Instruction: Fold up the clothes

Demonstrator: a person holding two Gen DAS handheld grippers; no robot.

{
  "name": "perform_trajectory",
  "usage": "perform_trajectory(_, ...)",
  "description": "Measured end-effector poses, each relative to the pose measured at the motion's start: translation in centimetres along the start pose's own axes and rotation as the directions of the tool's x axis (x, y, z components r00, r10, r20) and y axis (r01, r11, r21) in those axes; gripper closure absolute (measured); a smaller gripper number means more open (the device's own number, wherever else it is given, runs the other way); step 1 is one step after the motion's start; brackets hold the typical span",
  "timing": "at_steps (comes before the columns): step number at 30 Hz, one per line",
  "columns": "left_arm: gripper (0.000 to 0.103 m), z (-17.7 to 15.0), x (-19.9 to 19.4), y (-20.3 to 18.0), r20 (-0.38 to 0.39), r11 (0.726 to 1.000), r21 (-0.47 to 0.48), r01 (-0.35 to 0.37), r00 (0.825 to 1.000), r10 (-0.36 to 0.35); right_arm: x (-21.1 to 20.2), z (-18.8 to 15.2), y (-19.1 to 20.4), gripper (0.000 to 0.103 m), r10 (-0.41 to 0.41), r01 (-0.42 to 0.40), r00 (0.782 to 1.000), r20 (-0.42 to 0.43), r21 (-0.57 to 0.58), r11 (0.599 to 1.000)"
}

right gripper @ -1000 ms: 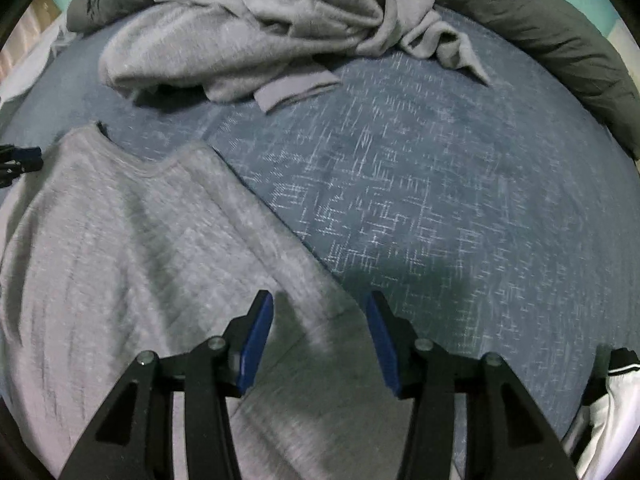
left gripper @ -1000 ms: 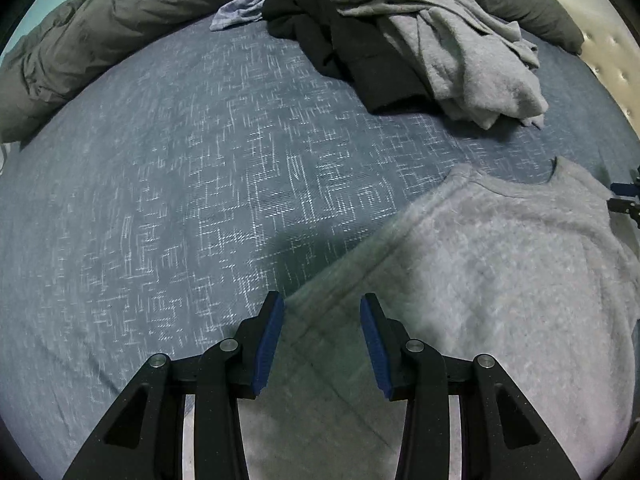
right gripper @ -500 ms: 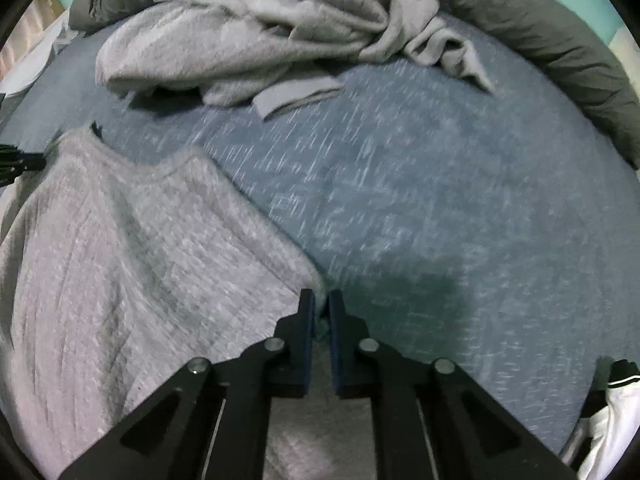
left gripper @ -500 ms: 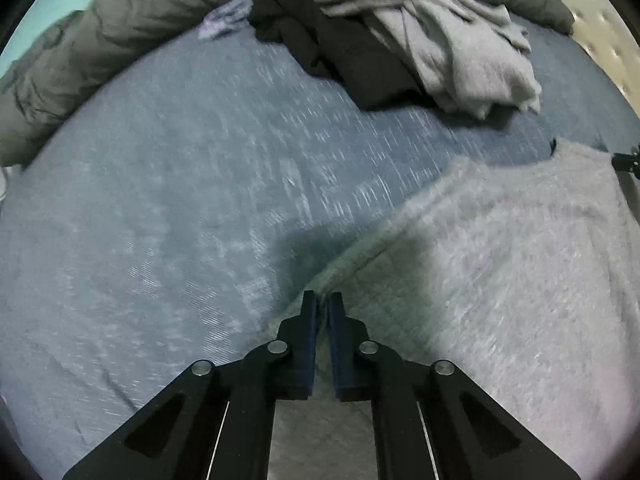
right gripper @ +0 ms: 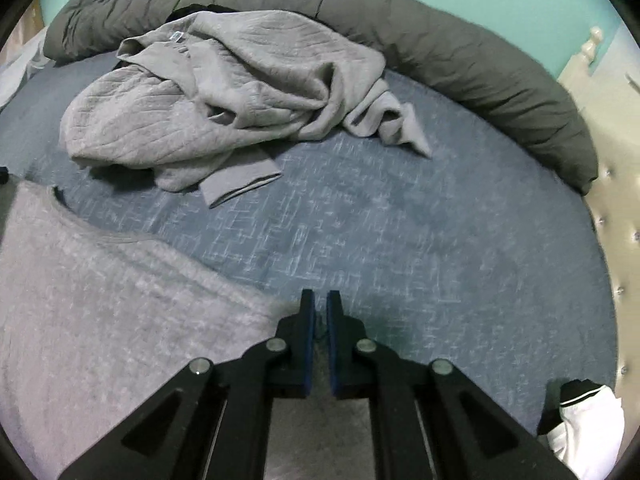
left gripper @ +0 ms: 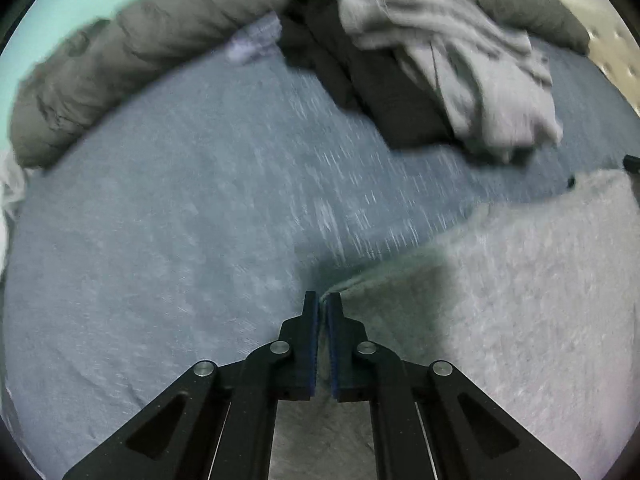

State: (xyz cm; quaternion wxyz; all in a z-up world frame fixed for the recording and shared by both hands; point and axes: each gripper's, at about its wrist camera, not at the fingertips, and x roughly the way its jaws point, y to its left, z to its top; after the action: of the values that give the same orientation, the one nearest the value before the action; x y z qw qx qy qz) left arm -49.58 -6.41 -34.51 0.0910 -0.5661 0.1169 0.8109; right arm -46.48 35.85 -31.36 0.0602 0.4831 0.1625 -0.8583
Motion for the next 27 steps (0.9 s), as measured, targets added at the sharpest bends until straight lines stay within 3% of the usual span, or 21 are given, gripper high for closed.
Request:
perform_trajectory(1, 0.095, -0.2, 0.7, -0.1, -0.032, 1.0, 0.002, 0.005, 0.999, -0.005, 0.6, -0.2, -0.2, 0.098, 0.012, -0.012, 1.0, -0.014, 0.014, 1.0)
perform_trajectory(3, 0.094, -0.2, 0.8, 0.0, -0.013, 1.0, -0.013, 0.01, 1.0, -0.01, 3.1, -0.8, -0.4, 0.098, 0.107, -0.1, 0.986, -0.129, 0.058, 0.993)
perform_trajectory(5, 0.086, 0.3, 0.2, 0.6, 0.028, 0.997, -0.073, 0.041, 0.999, -0.039, 4.7, -1.5, 0.2, 0.096, 0.114, -0.111, 0.972, -0.206, 0.025, 0.994)
perform_trajectory(7, 0.085, 1.0, -0.5, 0.8, 0.075, 0.991, -0.109, 0.073, 0.995, -0.065, 4.7, -1.5, 0.3, 0.091, 0.134, -0.129, 0.971, -0.198, 0.037, 0.991)
perform_trajectory(11, 0.081, 2.4, -0.2, -1.7, 0.078, 0.997, -0.039, 0.065, 0.995, -0.062, 3.1, 0.2, 0.1, 0.073, 0.195, -0.187, 0.978, -0.078, 0.095, 0.978)
perform_trajectory(13, 0.077, 2.8, 0.7, -3.0, 0.062, 0.997, -0.016, 0.077, 0.995, -0.076, 2.8, 1.2, 0.8, 0.072, 0.235, -0.229, 0.971, -0.044, 0.104, 0.968)
perform_trajectory(19, 0.077, 3.4, 2.7, -5.0, 0.051, 0.994, 0.017, 0.108, 0.993, -0.109, 4.8, 2.1, 5.6, 0.072, 0.28, -0.279, 0.954, -0.107, 0.027, 0.96)
perform_trajectory(20, 0.082, 3.4, 2.8, -5.1, 0.048, 0.994, 0.026, 0.11, 0.993, -0.111, 5.1, 2.1, 6.1, 0.072, 0.289, -0.288, 0.951, -0.113, 0.025, 0.957)
perform_trajectory(21, 0.095, 3.3, 2.9, -5.3, 0.046, 0.993, 0.037, 0.112, 0.992, -0.114, 5.3, 2.1, 6.3, 0.072, 0.293, -0.292, 0.949, -0.113, 0.026, 0.956)
perform_trajectory(22, 0.099, 3.3, 2.8, -5.5, 0.051, 0.993, 0.051, 0.11, 0.992, -0.112, 5.5, 2.1, 6.5, 0.075, 0.297, -0.295, 0.948, -0.113, 0.028, 0.955)
perform_trajectory(23, 0.1, 3.4, 2.6, -5.6, 0.058, 0.993, 0.065, 0.103, 0.993, -0.107, 5.7, 2.1, 6.8, 0.091, 0.3, -0.299, 0.947, -0.113, 0.029, 0.954)
perform_trajectory(25, 0.101, 3.8, 2.1, -5.7, 0.075, 0.993, 0.079, 0.088, 0.993, -0.094, 5.6, 2.2, 7.1, 0.099, 0.283, -0.283, 0.954, -0.096, 0.013, 0.959)
perform_trajectory(27, 0.101, 4.5, 1.2, -4.9, 0.109, 0.995, 0.049, 0.084, 0.99, -0.089, 5.0, 2.6, 7.3, 0.1, 0.262, -0.263, 0.963, -0.062, -0.011, 0.965)
